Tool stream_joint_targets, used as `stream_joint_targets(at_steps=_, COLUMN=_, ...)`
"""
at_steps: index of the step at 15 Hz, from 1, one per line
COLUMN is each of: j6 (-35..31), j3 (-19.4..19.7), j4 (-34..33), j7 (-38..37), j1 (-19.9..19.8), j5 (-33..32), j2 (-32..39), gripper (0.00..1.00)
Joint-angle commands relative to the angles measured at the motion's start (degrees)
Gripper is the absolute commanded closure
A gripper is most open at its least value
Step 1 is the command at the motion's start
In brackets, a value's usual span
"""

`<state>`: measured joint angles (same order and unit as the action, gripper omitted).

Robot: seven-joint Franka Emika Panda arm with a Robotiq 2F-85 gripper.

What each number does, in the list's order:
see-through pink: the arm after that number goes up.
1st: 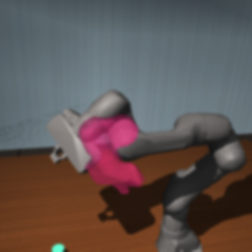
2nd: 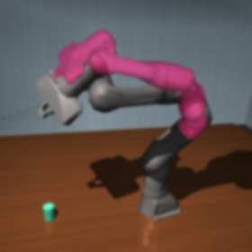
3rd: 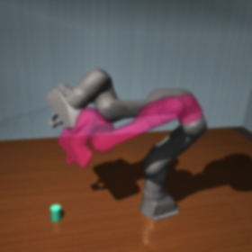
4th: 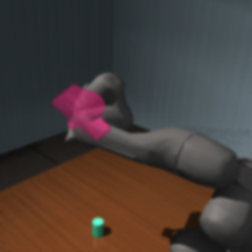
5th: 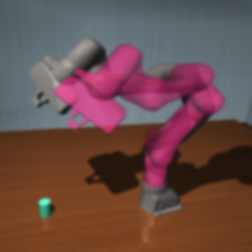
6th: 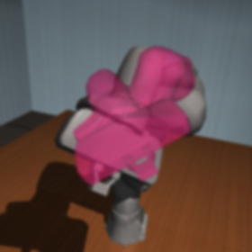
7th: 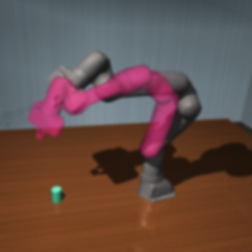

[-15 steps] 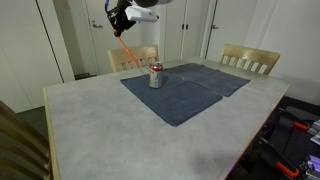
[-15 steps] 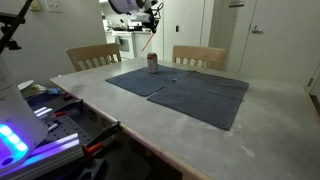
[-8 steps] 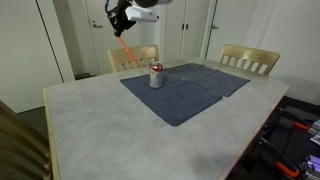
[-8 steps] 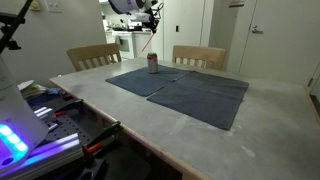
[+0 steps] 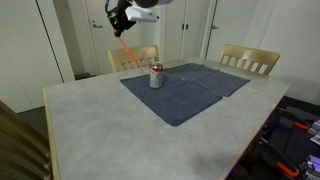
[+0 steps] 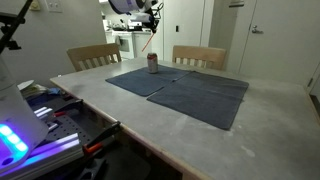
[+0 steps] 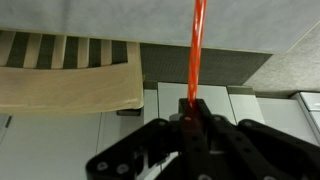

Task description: Put the straw inside the can

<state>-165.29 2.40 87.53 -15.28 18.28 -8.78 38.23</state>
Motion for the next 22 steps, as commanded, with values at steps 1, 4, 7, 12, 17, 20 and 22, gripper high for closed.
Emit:
stream_joint_targets(at_steps=1, j6=-1.6, j3=0.5, j4=1.0, j7=0.3, j1=0.1, j5=0.9, j2=-0.1, gripper=0.98)
stream_joint_targets(at_steps=4, j6=-1.6, j3=0.5, j4=1.0, j7=0.3, j1=0.1, j5=0.9, j2=-0.1, gripper=0.98)
stream_joint_targets(at_steps=7, j6=-1.6, j3=0.5, j4=1.0, j7=0.3, j1=0.1, j5=0.9, j2=-0.1, gripper=0.98)
stream_joint_targets(at_steps=12, j6=-0.1, j3=0.3, j4=0.1, j7=0.7, j1=0.3, j5=0.8, j2=-0.1, gripper=0.92)
stream_joint_targets(at_steps=17, j6=-0.3, j3=0.6, j4=0.1, j7=0.4, j1=0.5, j5=0.7, j2=0.0, gripper=0.98)
stream_joint_targets(at_steps=20, j6=-0.1, j3=0.3, j4=0.1, j7=0.7, j1=0.3, j5=0.8, j2=-0.1, gripper=0.92)
stream_joint_targets(at_steps=22, j6=-0.1, j3=0.3, j4=0.1, j7=0.7, j1=0.3, j5=0.8, j2=-0.1, gripper=0.92)
